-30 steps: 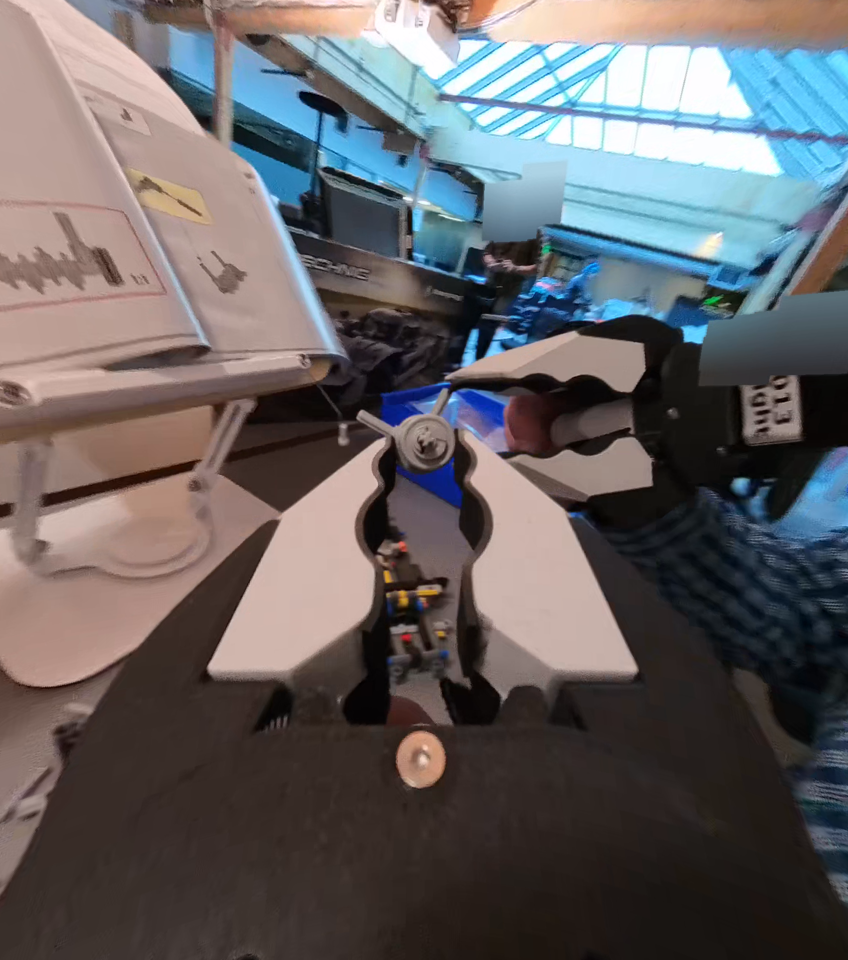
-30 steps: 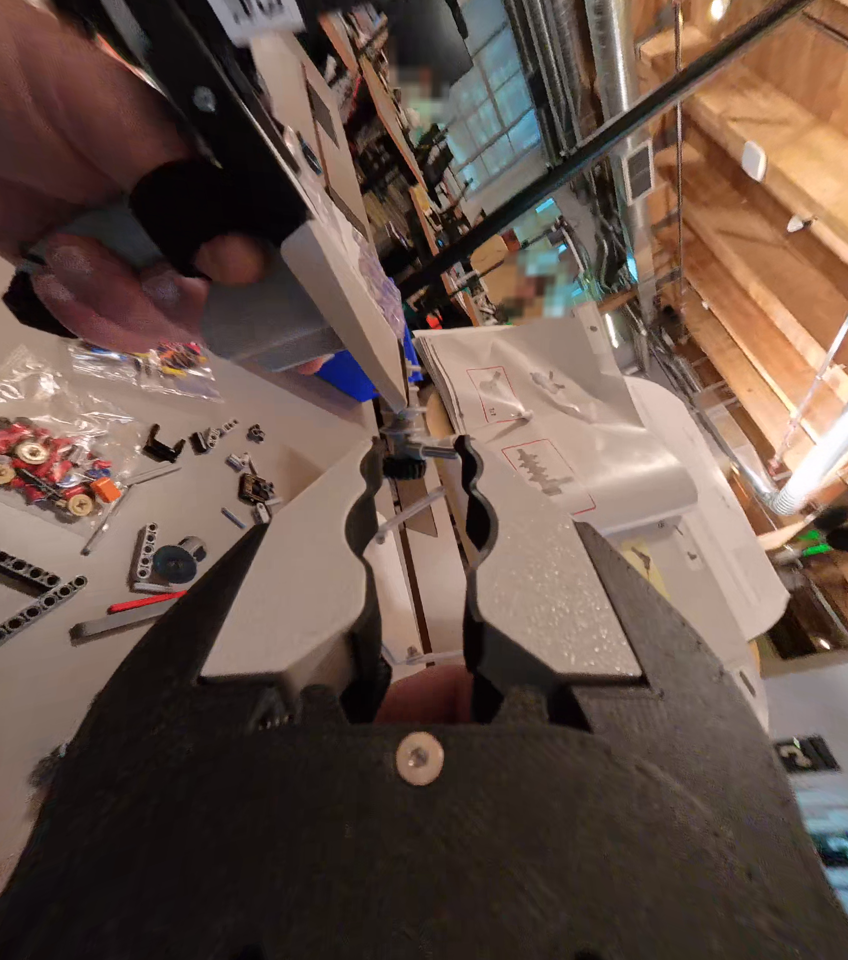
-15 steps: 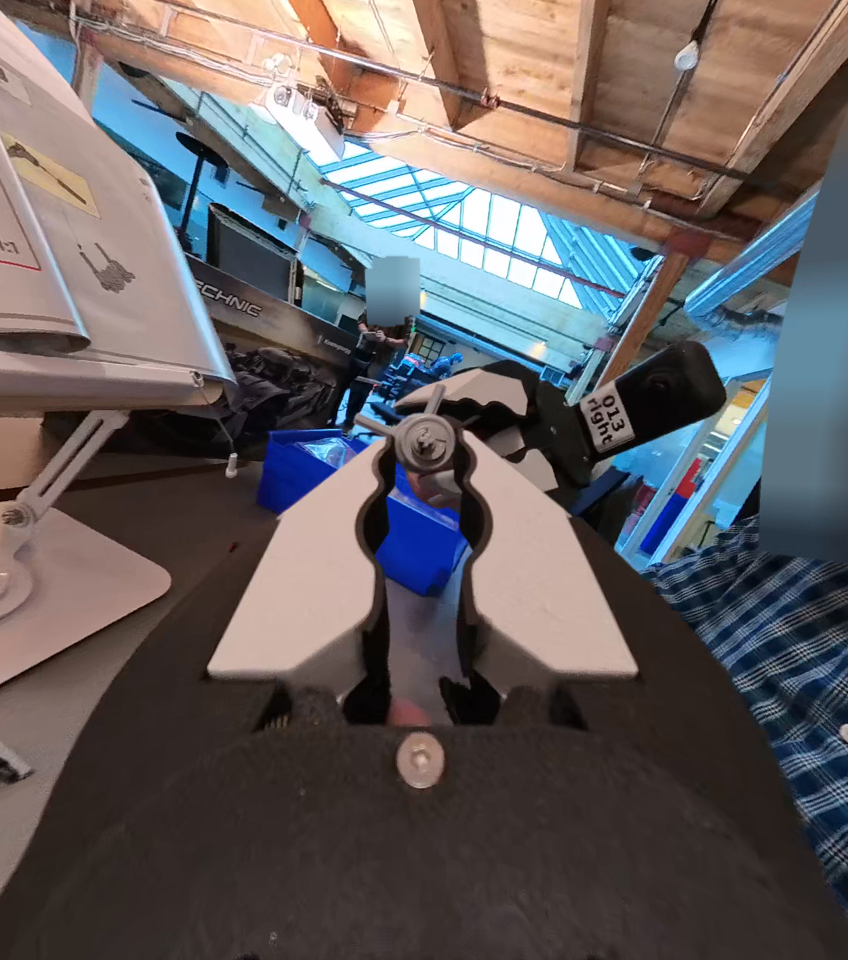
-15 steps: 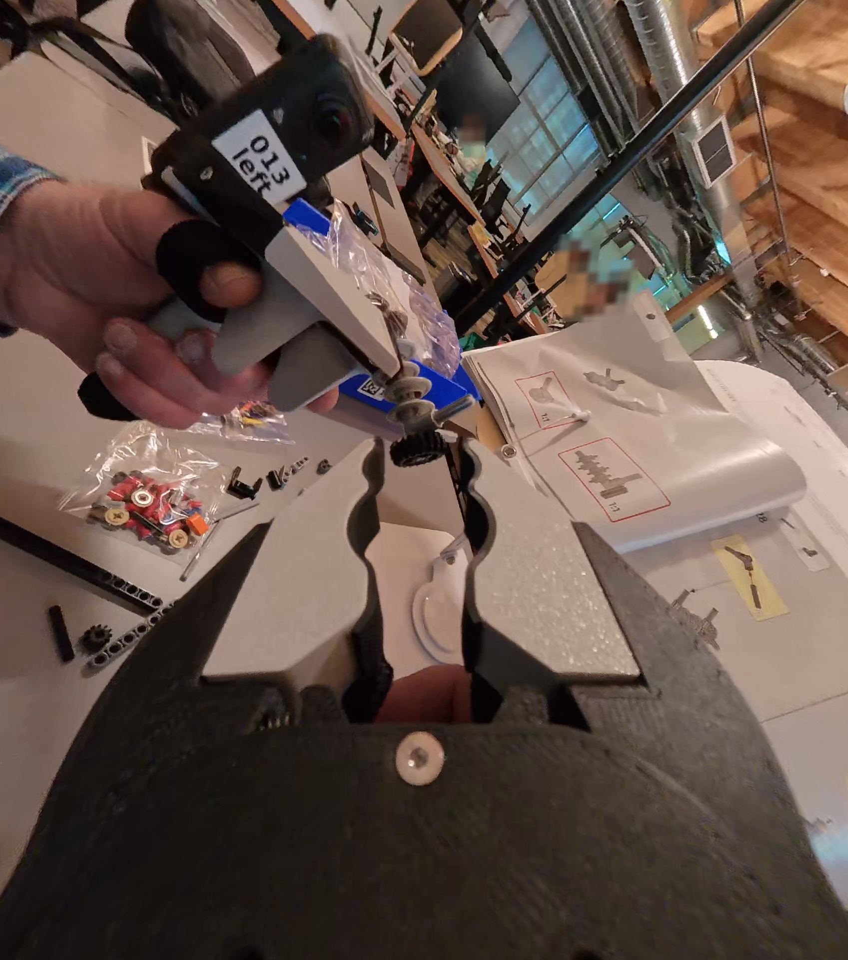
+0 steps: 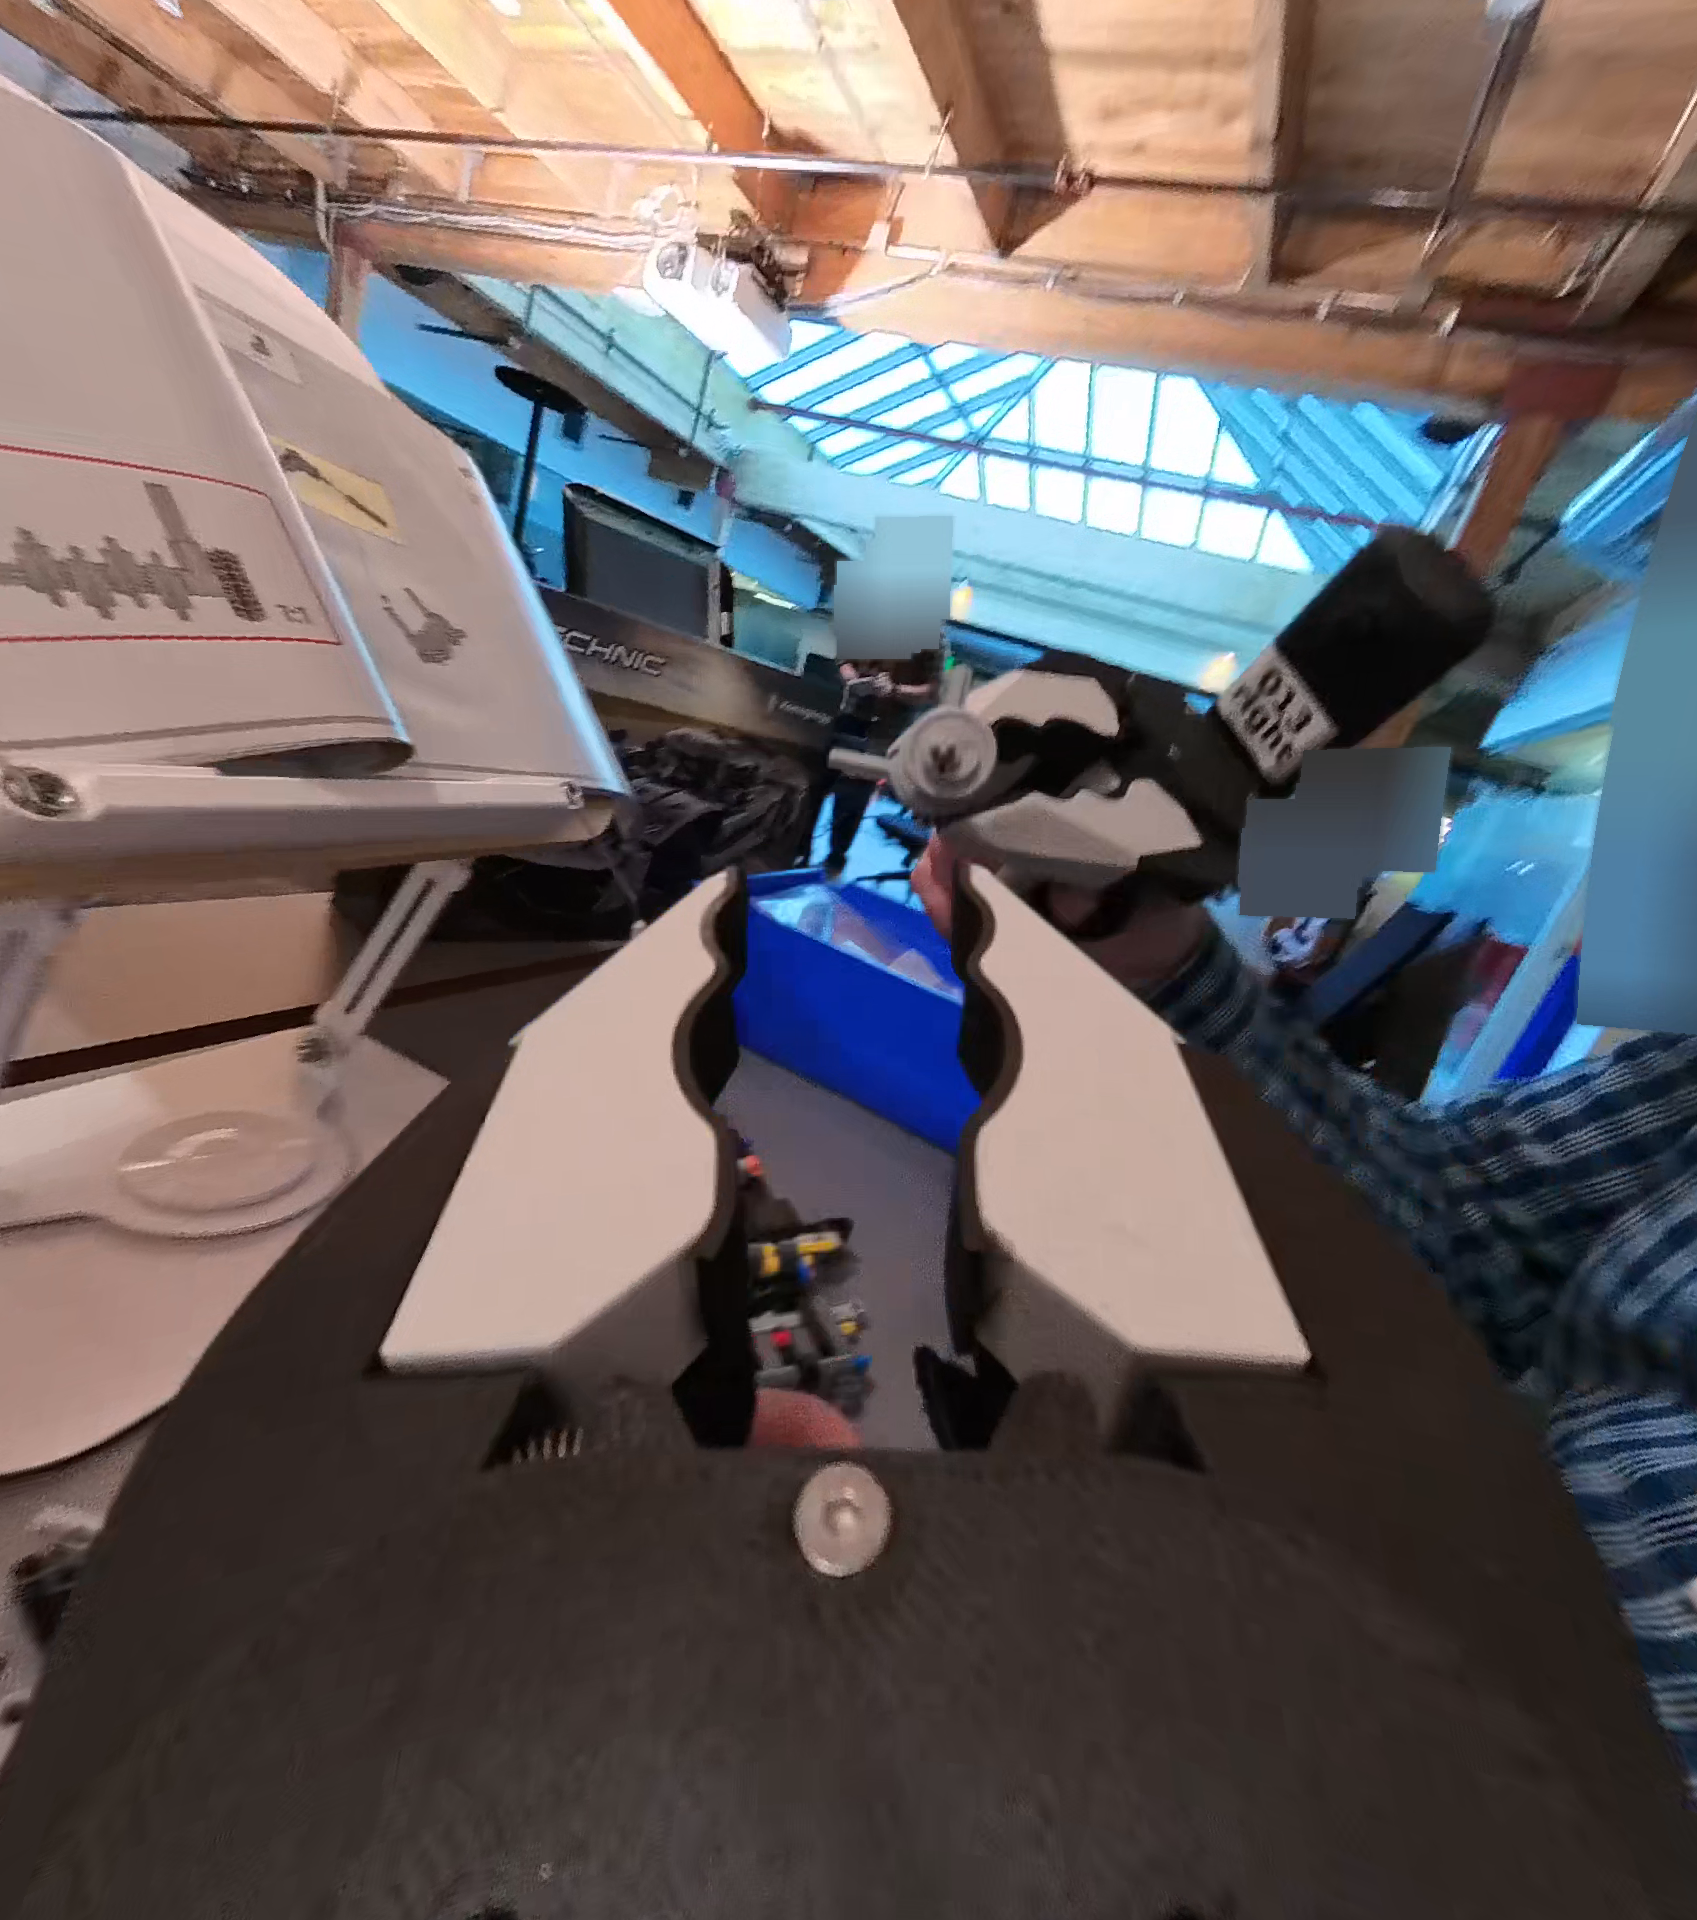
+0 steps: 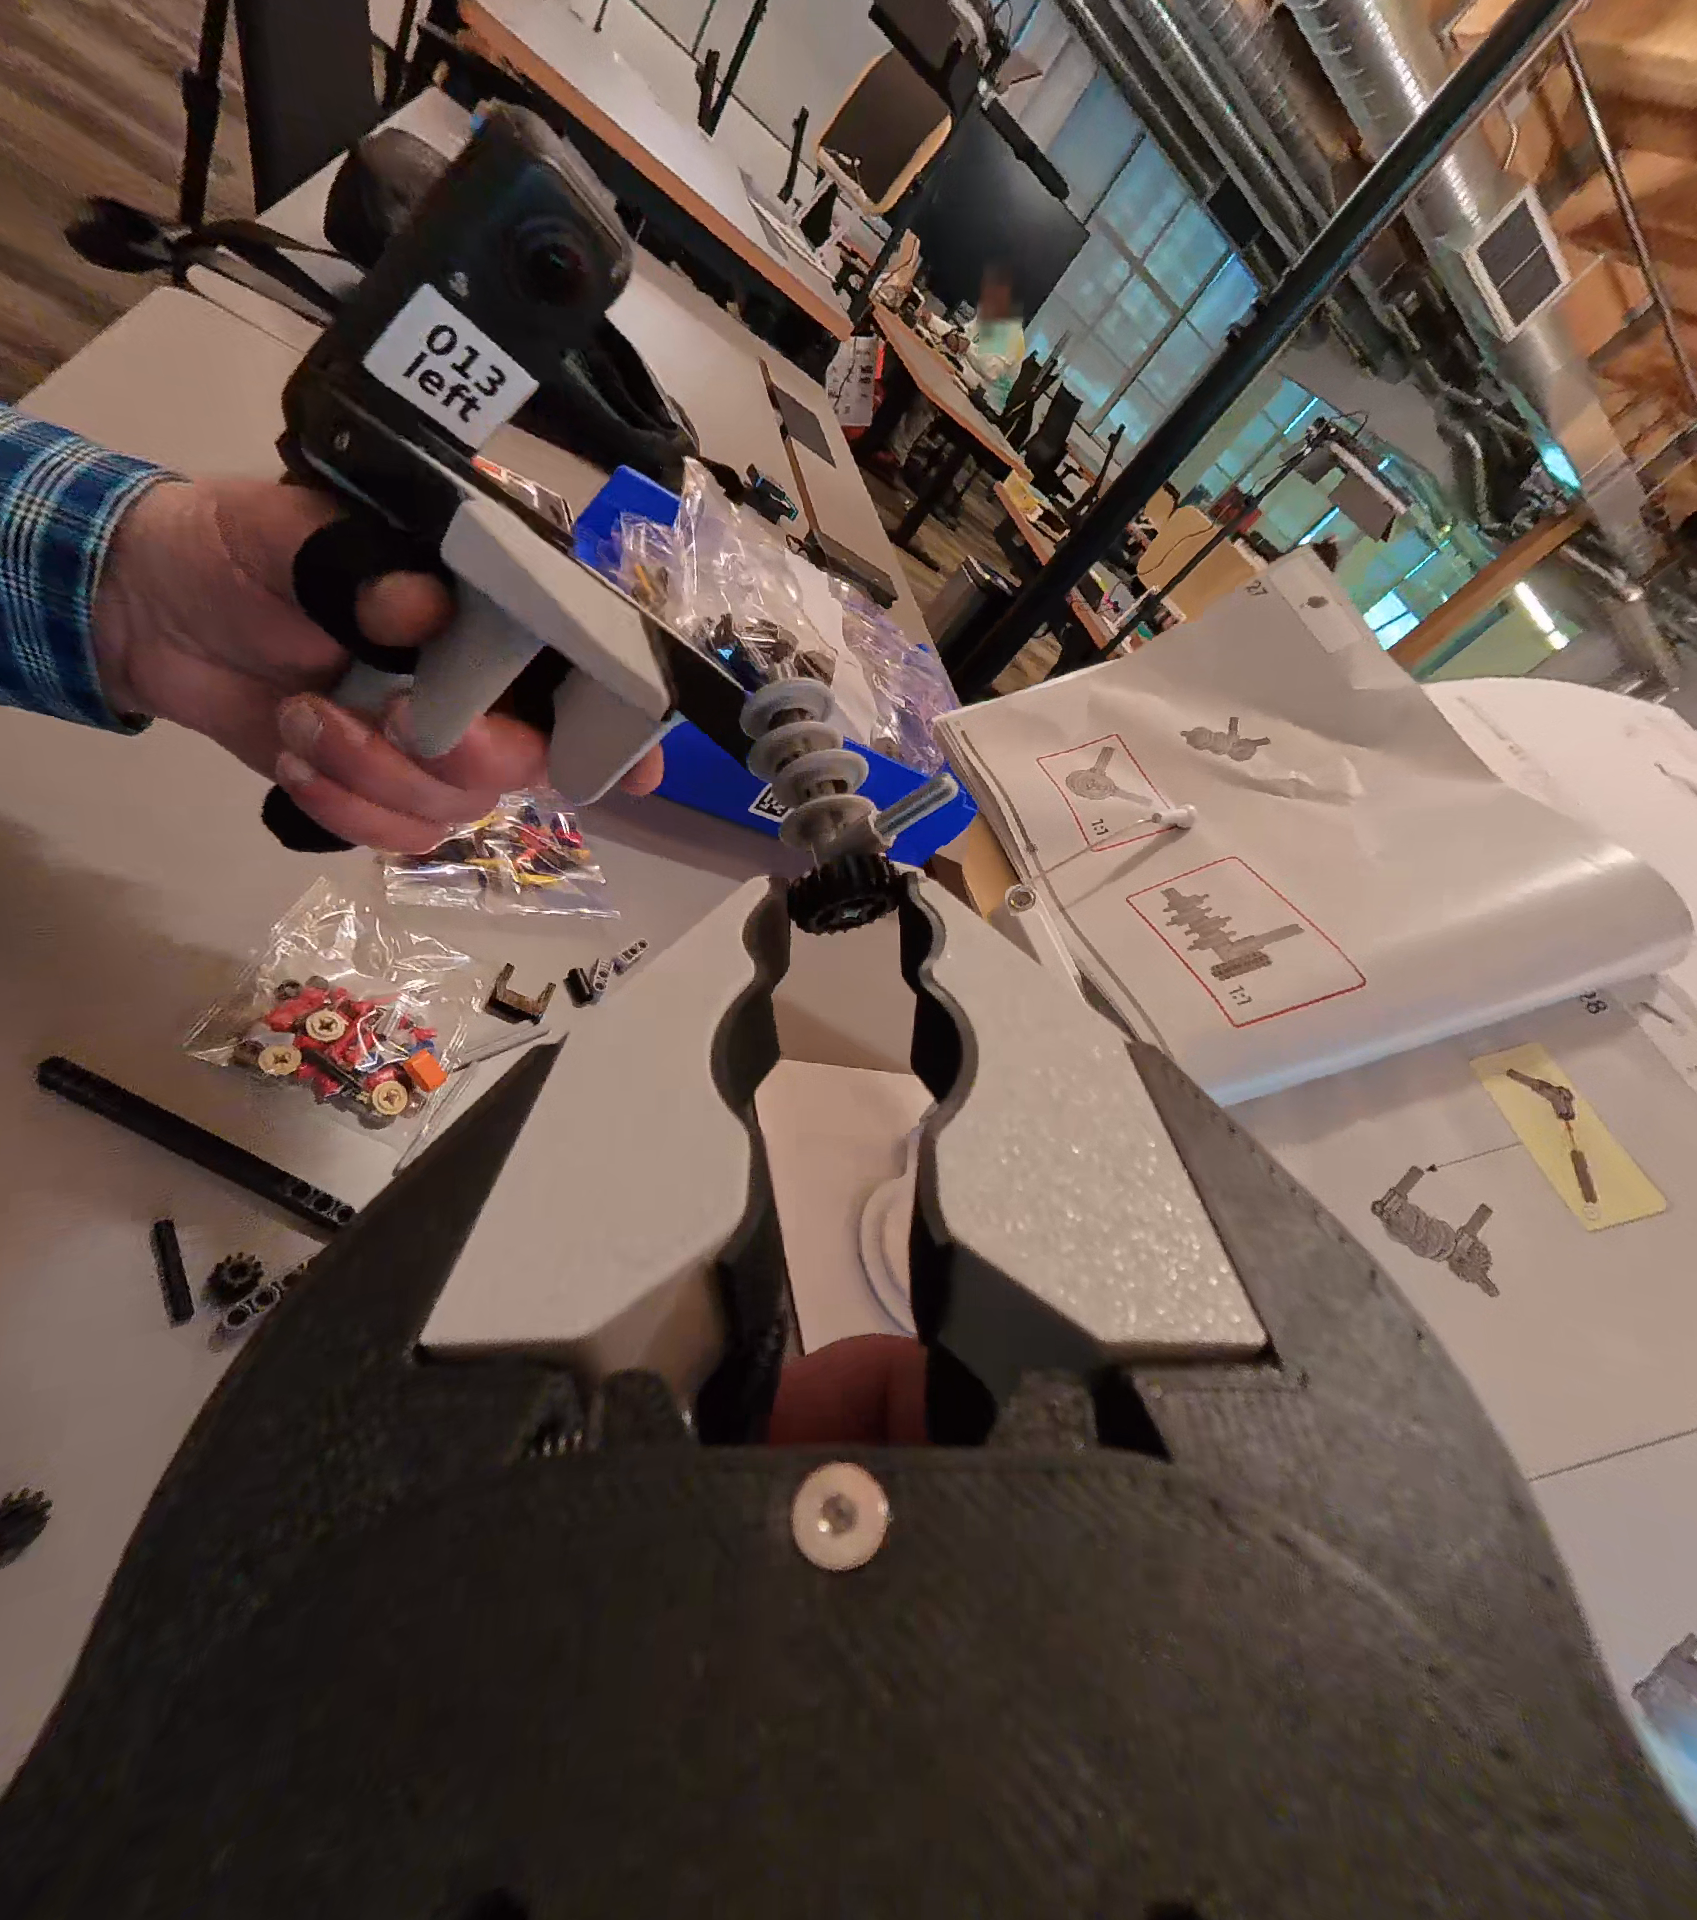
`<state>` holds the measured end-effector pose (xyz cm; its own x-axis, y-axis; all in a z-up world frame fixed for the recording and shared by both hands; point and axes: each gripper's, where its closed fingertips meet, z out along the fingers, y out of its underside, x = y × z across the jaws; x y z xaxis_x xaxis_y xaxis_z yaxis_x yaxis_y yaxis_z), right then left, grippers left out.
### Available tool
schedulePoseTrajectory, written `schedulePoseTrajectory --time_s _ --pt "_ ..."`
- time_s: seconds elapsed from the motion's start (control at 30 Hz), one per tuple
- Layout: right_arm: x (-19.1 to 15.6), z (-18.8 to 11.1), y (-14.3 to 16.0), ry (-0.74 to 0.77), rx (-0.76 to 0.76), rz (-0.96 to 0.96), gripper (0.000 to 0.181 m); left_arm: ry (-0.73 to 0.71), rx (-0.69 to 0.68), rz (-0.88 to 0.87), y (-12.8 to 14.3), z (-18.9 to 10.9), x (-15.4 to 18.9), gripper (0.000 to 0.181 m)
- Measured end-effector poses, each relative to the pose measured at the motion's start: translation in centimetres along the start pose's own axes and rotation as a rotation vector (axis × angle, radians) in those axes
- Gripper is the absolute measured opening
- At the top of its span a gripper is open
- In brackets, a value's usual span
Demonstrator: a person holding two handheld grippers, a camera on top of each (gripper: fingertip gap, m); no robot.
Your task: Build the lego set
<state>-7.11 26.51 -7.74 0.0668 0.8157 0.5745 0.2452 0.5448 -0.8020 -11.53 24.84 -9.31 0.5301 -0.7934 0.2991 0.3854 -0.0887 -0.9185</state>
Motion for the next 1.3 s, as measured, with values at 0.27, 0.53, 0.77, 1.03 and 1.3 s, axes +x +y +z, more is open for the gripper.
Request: schedulePoseTrajectory --time_s 0.27,0.53,0.77,1.03,1.3 --pt "0.9 0.1 0.5 -0.007 -0.058 -0.034 0.018 -0.088 -0.103 0.199 0.8 0.3 -0.3 0.032" --pt "0.2 0.9 1.5 0.0 -0.149 -0.133 0.018 -0.189 -0.159 0.379 1.0 0.5 -0.8 0.033" --pt "-0.4 1.0 1.6 -0.043 -0.147 -0.108 0.018 -0.301 -0.243 0.683 1.0 0.5 -1.1 0.031" --pt "-0.5 1.3 1.7 -0.057 -0.15 -0.109 0.018 -0.329 -0.275 0.807 0.7 0.7 -0.7 0.029" --pt "-0.6 1.5 1.7 -0.086 -0.148 -0.091 0.018 -0.348 -0.294 0.888 0.7 0.7 -0.7 0.028"
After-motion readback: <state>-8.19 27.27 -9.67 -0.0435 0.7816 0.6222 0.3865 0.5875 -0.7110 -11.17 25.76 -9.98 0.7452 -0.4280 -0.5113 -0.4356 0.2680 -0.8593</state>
